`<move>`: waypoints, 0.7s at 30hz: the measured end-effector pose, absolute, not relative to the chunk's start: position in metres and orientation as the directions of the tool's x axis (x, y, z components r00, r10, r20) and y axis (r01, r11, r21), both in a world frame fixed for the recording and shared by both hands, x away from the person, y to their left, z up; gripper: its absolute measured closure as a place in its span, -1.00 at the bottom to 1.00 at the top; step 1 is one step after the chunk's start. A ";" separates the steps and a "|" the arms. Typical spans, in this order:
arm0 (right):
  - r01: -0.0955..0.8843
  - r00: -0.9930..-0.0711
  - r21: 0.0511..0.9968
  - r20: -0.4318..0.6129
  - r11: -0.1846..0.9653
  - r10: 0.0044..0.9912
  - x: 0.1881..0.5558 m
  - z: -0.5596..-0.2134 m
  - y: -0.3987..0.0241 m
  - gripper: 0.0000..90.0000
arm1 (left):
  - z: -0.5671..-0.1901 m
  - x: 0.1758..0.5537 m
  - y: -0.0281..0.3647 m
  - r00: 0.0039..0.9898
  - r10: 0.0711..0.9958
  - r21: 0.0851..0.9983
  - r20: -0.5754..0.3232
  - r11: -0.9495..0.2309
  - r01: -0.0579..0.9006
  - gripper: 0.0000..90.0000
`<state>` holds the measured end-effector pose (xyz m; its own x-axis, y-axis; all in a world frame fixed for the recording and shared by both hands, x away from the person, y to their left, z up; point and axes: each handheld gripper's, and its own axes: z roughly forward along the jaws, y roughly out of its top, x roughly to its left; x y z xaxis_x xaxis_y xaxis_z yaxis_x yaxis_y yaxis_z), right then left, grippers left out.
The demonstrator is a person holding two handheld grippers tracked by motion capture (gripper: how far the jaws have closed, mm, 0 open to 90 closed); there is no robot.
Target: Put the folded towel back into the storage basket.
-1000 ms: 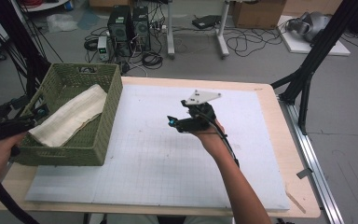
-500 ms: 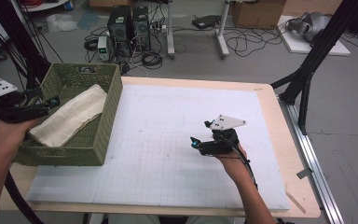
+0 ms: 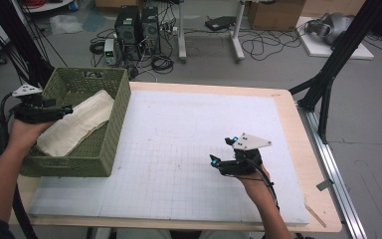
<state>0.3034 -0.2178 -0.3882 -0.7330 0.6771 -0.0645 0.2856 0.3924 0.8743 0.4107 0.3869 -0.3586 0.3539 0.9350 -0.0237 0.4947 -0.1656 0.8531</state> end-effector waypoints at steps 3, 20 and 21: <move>0.280 -0.731 0.879 -0.065 0.385 0.679 0.301 -0.388 -0.220 -0.52 | -0.369 0.419 0.386 0.355 0.935 0.822 -0.024 -0.184 0.538 -0.31; 0.281 -0.714 0.890 -0.057 0.360 0.698 0.296 -0.386 -0.231 -0.52 | -0.394 0.431 0.389 0.325 0.944 0.618 0.061 -0.291 0.730 0.43; 0.281 -0.712 0.890 -0.057 0.358 0.700 0.296 -0.386 -0.231 -0.52 | -0.393 0.431 0.388 0.330 0.942 0.617 0.066 -0.299 0.728 0.61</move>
<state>0.2962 -0.2315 -0.3861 -0.7116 0.7003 -0.0568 0.2813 0.3580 0.8904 0.4306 0.3877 -0.3932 0.3303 0.9416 0.0659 0.7283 -0.2987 0.6168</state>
